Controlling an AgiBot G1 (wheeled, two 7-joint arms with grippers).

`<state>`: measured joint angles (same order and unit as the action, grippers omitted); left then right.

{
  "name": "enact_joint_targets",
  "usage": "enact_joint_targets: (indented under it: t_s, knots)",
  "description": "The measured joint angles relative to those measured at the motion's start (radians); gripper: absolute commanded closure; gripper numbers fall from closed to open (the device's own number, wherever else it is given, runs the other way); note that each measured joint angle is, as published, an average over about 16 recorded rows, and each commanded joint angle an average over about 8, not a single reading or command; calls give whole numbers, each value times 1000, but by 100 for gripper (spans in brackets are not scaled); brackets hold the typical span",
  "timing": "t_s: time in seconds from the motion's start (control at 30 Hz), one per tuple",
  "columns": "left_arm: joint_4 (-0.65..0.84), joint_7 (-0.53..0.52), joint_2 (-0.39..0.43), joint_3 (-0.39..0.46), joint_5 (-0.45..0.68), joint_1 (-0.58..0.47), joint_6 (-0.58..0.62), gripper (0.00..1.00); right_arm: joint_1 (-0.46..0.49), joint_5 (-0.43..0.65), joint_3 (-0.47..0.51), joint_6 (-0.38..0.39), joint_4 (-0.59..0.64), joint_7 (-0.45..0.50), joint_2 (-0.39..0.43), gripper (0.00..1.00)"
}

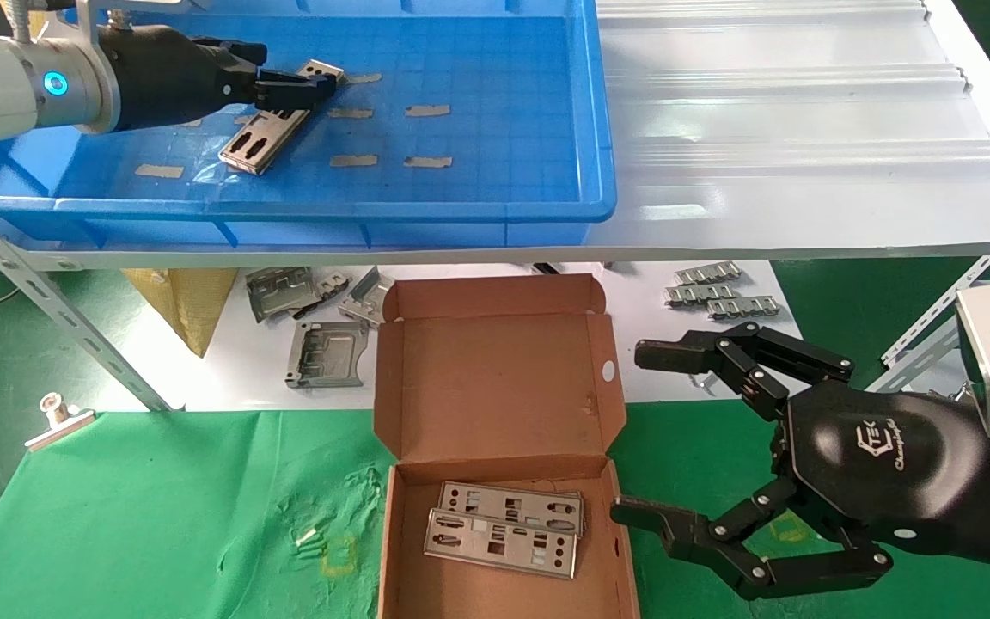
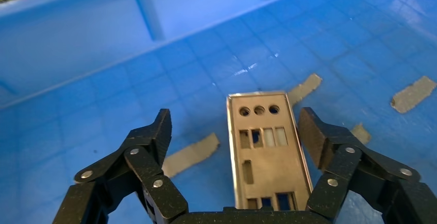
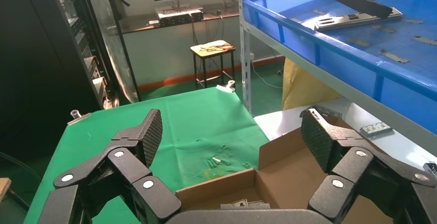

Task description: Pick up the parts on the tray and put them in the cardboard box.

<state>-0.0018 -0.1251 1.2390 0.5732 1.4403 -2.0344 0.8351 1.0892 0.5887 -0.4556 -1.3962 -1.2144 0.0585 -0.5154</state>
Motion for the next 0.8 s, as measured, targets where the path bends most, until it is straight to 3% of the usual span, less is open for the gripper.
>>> enact_joint_targets:
  t_s: [0.13,0.17,0.37,0.4,0.63,0.67,0.8]
  knots:
    - [-1,4,1,-1,-2,5,5,7,0,0,0,0,0,0,0,0]
    - [-2,6,0,-1,-2,6,7,0,0,0,0,0,0,0,0,0]
    - [-6,17,-1,-4,-5,10,15,1,0,0,0,0,0,0,0,0]
    - [-6,18,-2,-4,-6,11,15,8,0,0,0,0,0,0,0,0]
    - [-5,22,-3,-8,-11,12,20,94,0,0,0,0,0,0,0,0]
    - [-4,22,-4,-9,-12,12,21,99,0,0,0,0,0,0,0,0]
    - [-3,21,-6,-12,-17,11,28,100,0,0,0,0,0,0,0,0]
